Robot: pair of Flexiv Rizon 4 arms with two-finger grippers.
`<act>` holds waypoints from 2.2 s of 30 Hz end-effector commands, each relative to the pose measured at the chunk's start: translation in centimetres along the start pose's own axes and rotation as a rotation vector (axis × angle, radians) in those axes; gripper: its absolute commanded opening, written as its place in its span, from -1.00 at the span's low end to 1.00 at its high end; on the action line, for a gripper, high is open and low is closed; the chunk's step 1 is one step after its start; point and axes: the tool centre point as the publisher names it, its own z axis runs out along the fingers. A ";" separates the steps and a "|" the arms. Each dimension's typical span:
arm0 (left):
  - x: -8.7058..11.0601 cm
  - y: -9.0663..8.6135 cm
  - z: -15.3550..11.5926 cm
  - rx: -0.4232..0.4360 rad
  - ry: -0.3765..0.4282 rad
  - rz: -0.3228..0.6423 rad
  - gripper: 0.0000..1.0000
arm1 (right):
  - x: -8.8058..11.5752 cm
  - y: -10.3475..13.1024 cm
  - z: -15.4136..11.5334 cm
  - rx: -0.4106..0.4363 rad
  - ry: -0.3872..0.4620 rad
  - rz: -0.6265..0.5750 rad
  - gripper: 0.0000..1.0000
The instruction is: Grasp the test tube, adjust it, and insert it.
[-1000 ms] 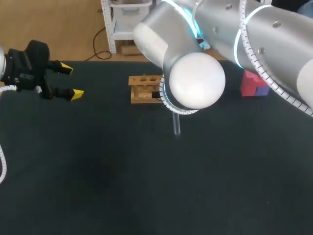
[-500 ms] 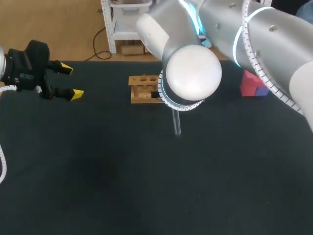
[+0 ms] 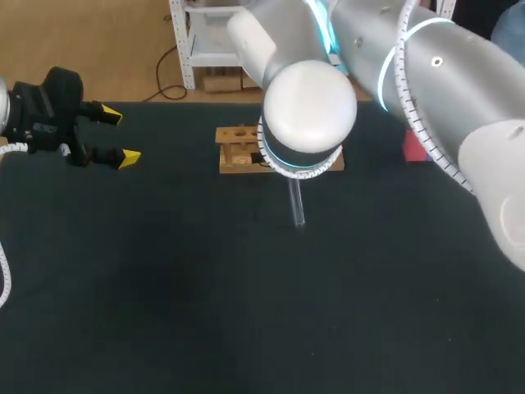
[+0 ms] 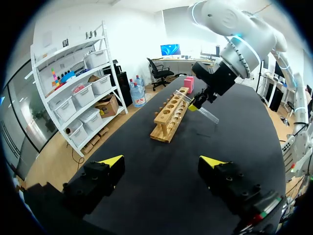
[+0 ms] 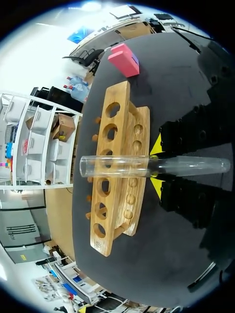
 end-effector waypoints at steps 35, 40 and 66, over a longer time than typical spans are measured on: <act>0.2 -0.1 0.0 -0.004 -0.009 0.003 1.00 | -2.6 -2.3 -7.5 0.007 -0.077 0.046 -1.00; 0.2 -0.1 0.0 -0.004 -0.009 0.003 1.00 | -3.7 -2.6 -9.3 -0.001 -0.141 0.077 -1.00; 0.2 -0.1 0.0 -0.004 -0.009 0.003 1.00 | -9.2 -2.4 -12.7 -0.178 -0.690 0.120 -1.00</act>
